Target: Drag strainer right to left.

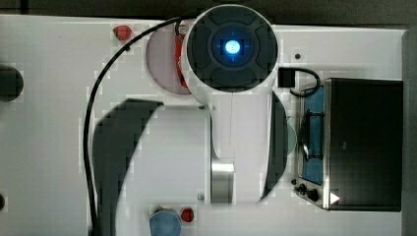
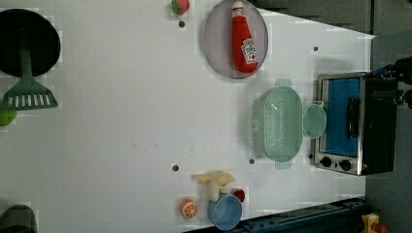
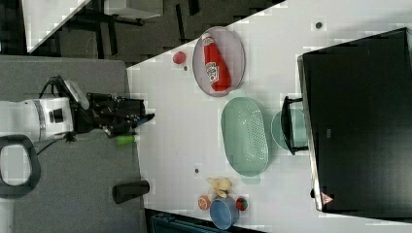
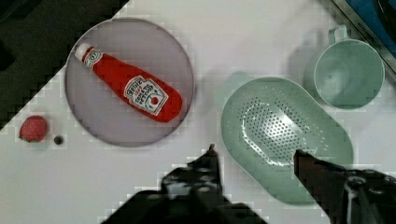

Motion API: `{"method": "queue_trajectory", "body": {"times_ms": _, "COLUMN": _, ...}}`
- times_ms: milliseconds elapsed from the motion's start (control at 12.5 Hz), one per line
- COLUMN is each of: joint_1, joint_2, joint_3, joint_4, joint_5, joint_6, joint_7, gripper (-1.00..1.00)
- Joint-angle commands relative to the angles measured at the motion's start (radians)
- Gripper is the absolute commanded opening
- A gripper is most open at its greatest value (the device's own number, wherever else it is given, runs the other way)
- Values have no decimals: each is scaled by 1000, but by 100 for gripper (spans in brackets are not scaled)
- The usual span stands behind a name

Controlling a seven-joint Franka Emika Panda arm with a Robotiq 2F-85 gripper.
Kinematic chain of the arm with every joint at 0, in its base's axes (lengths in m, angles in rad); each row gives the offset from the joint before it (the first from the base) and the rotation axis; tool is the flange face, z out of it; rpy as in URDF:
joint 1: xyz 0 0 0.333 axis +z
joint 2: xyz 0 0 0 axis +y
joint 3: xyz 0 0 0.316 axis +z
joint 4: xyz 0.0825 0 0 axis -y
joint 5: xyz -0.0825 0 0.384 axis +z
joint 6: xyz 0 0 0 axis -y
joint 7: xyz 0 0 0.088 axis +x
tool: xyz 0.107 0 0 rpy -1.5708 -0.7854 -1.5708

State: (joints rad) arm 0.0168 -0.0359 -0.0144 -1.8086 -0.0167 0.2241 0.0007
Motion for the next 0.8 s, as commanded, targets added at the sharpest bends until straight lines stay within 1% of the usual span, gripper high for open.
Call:
{"method": "queue_trajectory", "body": {"times_ms": 80, "joint_1": -42, "joint_2": -620, "joint_3": -61, "joint_4": -401, "joint_5": -29, "joint_6": -223, "joint_7": 2, "gripper": 59}}
{"method": "queue_trajectory", "body": {"times_ms": 240, "joint_1": -41, "joint_2": -616, "joint_3": -58, "joint_4": -402, "joint_5": -29, "joint_6": -219, "joint_7": 2, "gripper": 99}}
{"method": "queue_trajectory", "body": {"times_ms": 480, "joint_1": -41, "joint_2": -571, "joint_3": -46, "joint_4": -435, "joint_5": -28, "joint_6": -173, "joint_7": 4, "gripper": 100}}
{"method": "queue_trajectory", "body": {"times_ms": 560, "joint_1": -41, "joint_2": -545, "joint_3": -41, "joint_4": -457, "joint_5": -28, "joint_6": -128, "joint_7": 8, "gripper": 100}}
{"method": "queue_trajectory", "body": {"times_ms": 800, "joint_1": -41, "joint_2": -431, "joint_3": -30, "joint_4": -526, "joint_5": -28, "joint_6": 81, "joint_7": 74, "gripper": 100}}
